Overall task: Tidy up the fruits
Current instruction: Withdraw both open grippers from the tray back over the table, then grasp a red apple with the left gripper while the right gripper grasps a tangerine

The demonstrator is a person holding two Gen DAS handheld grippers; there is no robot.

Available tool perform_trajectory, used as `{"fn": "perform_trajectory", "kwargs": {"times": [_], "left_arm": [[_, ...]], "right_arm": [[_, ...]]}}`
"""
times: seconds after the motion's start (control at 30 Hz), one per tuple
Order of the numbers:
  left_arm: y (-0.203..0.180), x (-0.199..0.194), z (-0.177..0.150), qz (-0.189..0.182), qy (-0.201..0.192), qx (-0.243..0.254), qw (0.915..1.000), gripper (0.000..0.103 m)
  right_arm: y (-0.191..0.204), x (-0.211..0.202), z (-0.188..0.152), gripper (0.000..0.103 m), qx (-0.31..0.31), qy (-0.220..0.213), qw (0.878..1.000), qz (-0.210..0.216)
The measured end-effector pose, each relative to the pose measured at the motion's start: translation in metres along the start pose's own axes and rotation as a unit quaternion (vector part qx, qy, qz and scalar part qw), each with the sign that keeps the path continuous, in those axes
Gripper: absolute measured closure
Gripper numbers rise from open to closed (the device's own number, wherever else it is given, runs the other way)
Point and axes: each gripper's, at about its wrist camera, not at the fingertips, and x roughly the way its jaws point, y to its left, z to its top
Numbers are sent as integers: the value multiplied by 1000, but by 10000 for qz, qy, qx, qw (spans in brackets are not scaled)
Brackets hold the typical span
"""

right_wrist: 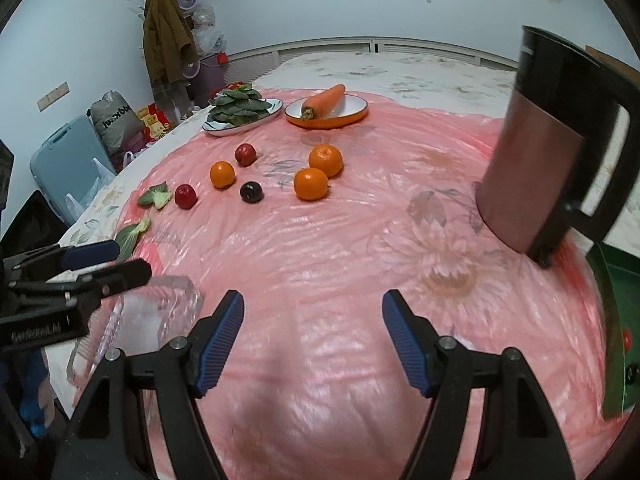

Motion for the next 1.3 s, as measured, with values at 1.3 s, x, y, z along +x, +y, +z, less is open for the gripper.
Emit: {"fn": "perform_trajectory", "kwargs": {"times": [1.3], "left_arm": [[93,119,71,197,410,244,9987,59]], "right_arm": [[-2,177,103,28,438,424,9981,59]]}}
